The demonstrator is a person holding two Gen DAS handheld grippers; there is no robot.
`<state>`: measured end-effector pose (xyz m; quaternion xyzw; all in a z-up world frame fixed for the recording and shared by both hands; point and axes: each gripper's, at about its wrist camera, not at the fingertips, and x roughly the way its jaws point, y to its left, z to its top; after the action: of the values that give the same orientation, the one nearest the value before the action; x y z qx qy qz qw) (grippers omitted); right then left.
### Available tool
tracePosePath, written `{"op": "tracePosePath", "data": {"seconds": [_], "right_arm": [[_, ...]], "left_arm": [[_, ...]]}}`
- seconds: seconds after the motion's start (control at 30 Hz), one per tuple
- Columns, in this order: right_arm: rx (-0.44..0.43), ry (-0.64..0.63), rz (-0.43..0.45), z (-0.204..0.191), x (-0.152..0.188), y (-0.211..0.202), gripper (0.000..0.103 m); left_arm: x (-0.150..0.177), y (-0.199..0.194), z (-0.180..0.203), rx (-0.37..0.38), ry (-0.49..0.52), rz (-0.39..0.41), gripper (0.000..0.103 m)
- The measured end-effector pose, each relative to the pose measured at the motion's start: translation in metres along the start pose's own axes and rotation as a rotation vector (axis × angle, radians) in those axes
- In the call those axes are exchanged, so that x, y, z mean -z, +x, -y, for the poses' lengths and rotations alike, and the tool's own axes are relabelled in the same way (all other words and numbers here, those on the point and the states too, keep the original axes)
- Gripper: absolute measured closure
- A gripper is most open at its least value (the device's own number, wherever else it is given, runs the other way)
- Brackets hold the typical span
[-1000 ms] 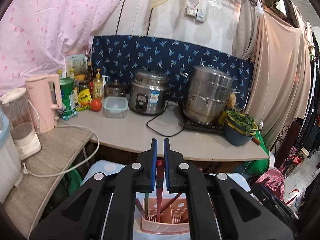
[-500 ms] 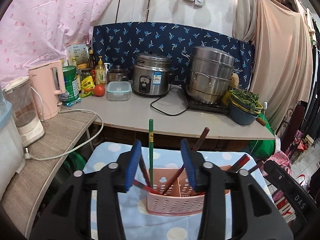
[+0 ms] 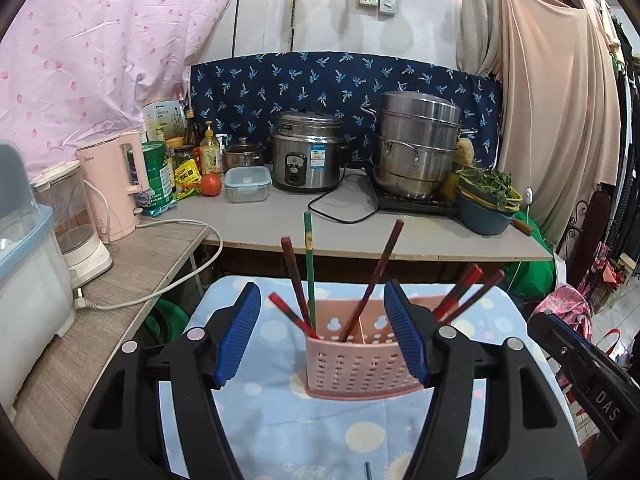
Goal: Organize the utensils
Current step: 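Grasp the green chopstick at its gold band with the right tool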
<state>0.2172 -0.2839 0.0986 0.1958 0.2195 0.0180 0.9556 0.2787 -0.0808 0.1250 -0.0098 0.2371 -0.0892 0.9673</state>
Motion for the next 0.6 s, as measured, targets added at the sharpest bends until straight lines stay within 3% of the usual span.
{"op": "tracePosePath", "data": {"seconds": [0.37,0.6], "right_arm": [[-0.009,-0.030,-0.072,-0.005,0.049,-0.031,0.076],[0.015,-0.084,-0.167,-0.007,0.107,-0.048,0.076]], "left_arm": [[0.050,-0.021,-0.003,-0.003,0.002,-0.095,0.042],[0.101,-0.036,-0.013,-0.003,-0.001,-0.183,0.042]]}}
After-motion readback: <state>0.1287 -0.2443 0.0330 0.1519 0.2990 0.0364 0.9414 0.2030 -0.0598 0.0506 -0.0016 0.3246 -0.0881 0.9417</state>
